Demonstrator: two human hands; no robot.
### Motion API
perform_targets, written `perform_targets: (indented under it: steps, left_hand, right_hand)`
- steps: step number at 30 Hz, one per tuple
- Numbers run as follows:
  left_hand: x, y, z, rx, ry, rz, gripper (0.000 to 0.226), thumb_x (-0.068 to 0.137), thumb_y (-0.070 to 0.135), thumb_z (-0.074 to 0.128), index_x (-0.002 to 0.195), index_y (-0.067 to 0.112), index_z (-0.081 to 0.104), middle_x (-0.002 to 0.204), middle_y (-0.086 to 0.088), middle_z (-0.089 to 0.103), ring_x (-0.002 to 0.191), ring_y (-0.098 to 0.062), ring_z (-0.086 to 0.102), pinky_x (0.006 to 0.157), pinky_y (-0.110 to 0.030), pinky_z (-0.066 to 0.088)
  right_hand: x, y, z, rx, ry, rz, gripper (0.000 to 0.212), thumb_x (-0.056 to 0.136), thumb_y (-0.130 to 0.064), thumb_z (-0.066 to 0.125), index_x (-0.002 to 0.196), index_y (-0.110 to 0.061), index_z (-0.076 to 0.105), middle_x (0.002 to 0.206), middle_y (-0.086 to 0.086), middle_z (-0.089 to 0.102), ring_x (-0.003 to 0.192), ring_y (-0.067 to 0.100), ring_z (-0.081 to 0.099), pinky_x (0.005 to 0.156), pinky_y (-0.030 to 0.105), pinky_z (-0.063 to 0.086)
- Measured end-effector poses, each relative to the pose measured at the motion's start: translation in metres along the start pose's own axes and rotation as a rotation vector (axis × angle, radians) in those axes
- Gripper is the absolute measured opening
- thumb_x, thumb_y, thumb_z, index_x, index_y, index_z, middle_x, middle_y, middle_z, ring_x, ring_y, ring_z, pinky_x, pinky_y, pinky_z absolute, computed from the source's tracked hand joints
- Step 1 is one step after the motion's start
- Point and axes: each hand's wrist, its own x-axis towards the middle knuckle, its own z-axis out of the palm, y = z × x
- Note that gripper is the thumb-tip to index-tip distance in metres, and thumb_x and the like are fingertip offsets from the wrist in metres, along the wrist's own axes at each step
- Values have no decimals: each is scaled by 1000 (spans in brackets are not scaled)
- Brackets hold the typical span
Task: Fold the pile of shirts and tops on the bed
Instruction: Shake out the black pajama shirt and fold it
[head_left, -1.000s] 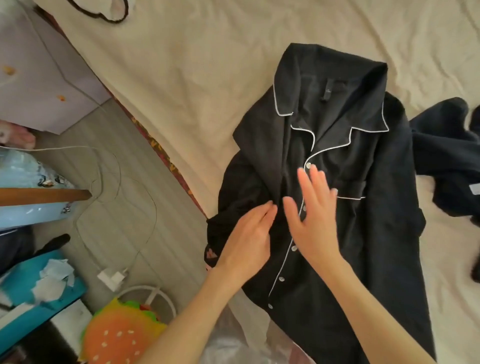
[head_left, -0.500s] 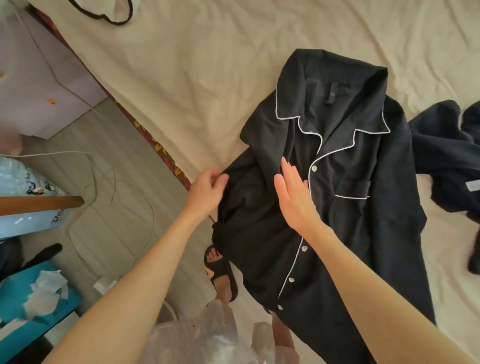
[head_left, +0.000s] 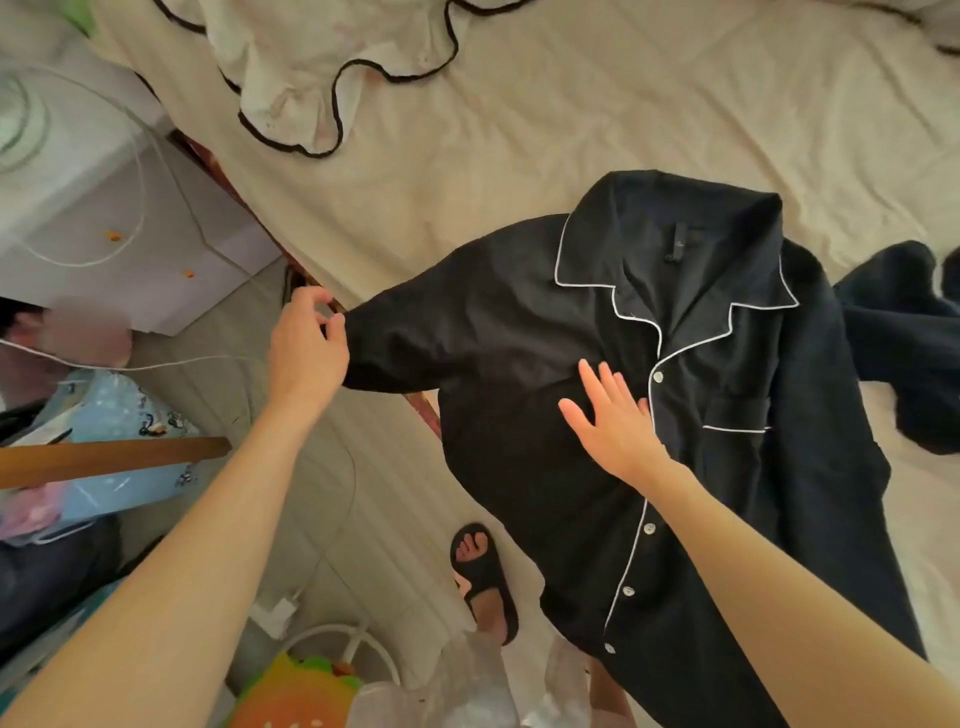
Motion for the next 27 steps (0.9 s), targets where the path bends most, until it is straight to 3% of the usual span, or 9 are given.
perform_targets:
  steps: [3,7,10,15,18,22,25,27]
  left_hand:
    - [-6,4,14,136,-58,41,43,95,17,49,136,12,39,129,-14,47,122,-29,44,100,-45,37]
    - [-31,30,42,251,-187,276,51,95,17,49,143,12,33,148,-12,32,138,-28,28,109,-45,31]
    - [-67,65,74,279,-325,389,53,97,20,44,147,18,26,155,-7,20,144,-25,13,114,-41,21]
    - [-121,112,129,300,-564,476,53,100,26,36,149,23,17,158,-3,4,146,-23,-3,117,-41,10]
    - [-145,135,157,328,-603,514,53,100,27,34,149,25,14,159,-1,1,146,-22,-7,117,-41,6]
    - [-171,173,195,389,-634,556,55,100,30,34,150,26,10,159,-1,-4,145,-24,-10,116,-46,4]
    - [-189,202,227,378,-670,547,57,100,31,35,150,28,9,159,1,-6,145,-22,-12,116,-46,2]
    - [-196,217,247,366,-688,513,57,100,31,35,150,29,8,158,2,-7,145,-22,-13,116,-49,2]
  right_hand:
    - [-8,1,-12,167,72,-41,57,100,-36,40,150,-20,20,157,2,19,145,18,14,116,38,15]
    - [-36,17,-32,420,419,35,38,98,-19,47,135,-13,48,134,-1,52,125,17,47,103,25,33]
    - [-61,56,-42,436,594,166,33,96,-14,49,128,-11,54,127,4,56,114,20,53,101,35,40]
    - [-101,165,-82,111,807,353,47,91,-16,59,135,-5,46,137,16,48,129,33,41,109,48,29]
    - [-104,230,-115,-243,727,317,76,81,-32,71,144,-13,34,151,16,29,141,36,22,110,63,11]
    - [-64,282,-154,-651,496,118,103,71,-55,72,151,-27,12,158,13,5,145,36,3,107,65,-3]
    - [-27,304,-163,-794,322,54,100,81,-55,61,149,-35,-9,158,8,-15,145,35,-8,108,67,6]
    - [-10,322,-172,-839,262,29,93,89,-35,59,149,-34,-12,158,11,-14,143,36,6,106,59,26]
